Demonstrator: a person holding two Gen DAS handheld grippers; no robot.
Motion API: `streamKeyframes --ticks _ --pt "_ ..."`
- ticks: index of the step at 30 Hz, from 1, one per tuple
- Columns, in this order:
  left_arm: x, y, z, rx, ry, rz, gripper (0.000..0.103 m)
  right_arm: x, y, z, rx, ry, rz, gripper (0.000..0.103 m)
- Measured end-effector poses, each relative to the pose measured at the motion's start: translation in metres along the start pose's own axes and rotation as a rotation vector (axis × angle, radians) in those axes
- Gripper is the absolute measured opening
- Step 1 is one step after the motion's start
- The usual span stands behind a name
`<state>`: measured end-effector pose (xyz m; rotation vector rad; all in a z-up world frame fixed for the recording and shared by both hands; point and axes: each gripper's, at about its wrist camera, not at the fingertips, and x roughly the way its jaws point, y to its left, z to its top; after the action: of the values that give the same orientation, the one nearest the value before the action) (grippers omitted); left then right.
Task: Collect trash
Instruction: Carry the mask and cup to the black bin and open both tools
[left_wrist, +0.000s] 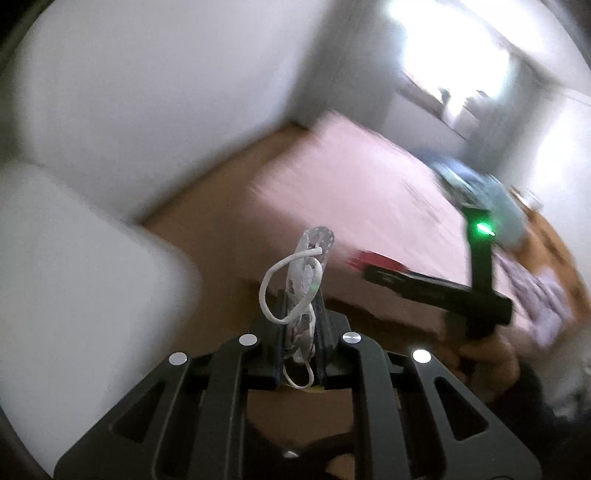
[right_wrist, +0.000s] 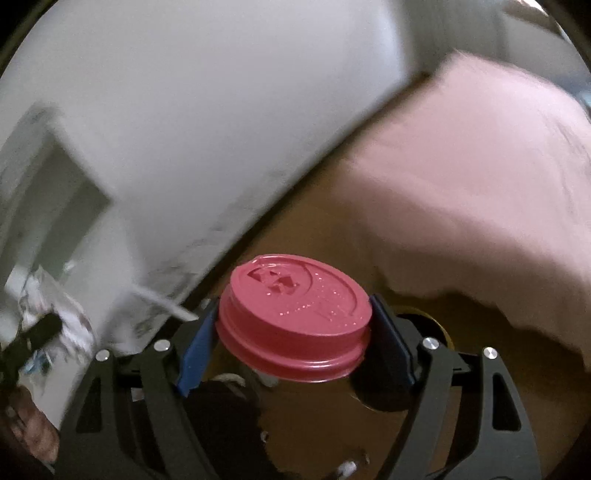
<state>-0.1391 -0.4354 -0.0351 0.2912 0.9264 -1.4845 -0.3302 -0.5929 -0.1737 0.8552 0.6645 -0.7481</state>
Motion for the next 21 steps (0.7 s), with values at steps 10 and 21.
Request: streamKeyframes --ticks 10,21 --pt "0.269 -0.004 -0.062 0.025 0.401 -0.125 0.012 0.125 -0.13 -0.051 0.312 0.263 -0.093 0.077" --pt "0.305 -0.041 -0.071 0.248 0.366 0.046 0.071 0.134 -0.171 -0.061 0.368 0.276 -0.075 0.078"
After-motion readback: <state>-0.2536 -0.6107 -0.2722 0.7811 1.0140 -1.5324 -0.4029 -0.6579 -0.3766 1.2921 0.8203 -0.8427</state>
